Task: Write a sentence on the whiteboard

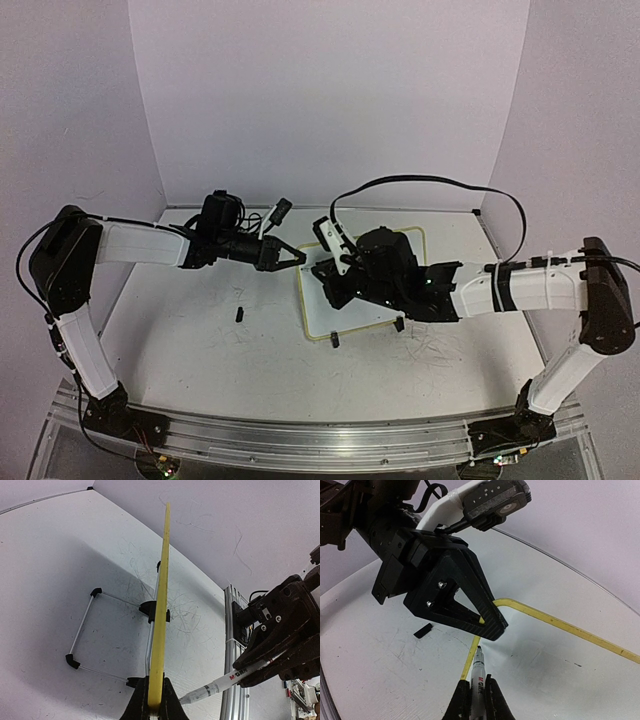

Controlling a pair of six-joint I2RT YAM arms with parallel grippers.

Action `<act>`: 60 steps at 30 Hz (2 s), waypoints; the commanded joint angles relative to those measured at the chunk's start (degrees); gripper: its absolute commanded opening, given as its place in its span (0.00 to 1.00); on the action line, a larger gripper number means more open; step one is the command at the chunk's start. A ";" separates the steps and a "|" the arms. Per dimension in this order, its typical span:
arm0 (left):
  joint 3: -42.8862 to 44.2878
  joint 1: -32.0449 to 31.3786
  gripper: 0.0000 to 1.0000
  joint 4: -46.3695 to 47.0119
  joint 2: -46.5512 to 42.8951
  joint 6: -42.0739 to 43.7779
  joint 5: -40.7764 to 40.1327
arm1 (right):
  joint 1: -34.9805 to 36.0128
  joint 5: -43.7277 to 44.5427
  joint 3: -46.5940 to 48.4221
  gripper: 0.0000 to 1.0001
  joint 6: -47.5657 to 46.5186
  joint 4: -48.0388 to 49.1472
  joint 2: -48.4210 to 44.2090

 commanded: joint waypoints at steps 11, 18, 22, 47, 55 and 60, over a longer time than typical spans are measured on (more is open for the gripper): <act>-0.44 -0.54 0.00 0.30 -2.18 0.44 -1.37 | 0.32 1.97 2.27 0.00 0.76 1.07 1.51; -0.46 -0.52 0.00 0.29 -2.29 0.46 -1.30 | 0.33 2.81 2.36 0.00 0.92 1.05 1.98; -0.44 -0.54 0.00 0.30 -2.45 0.47 -1.30 | 0.34 3.55 2.28 0.00 1.13 0.96 2.22; -0.43 -0.54 0.00 0.30 -2.39 0.74 -1.34 | 0.29 9.80 -0.59 0.00 2.75 0.04 0.17; -0.45 -0.54 0.00 0.30 -2.48 0.78 -1.32 | 0.21 11.36 -1.15 0.00 3.30 -0.34 -0.55; -0.50 -0.54 0.00 0.30 -2.52 0.82 -1.32 | -0.07 12.48 -1.42 0.00 3.72 -0.58 -0.85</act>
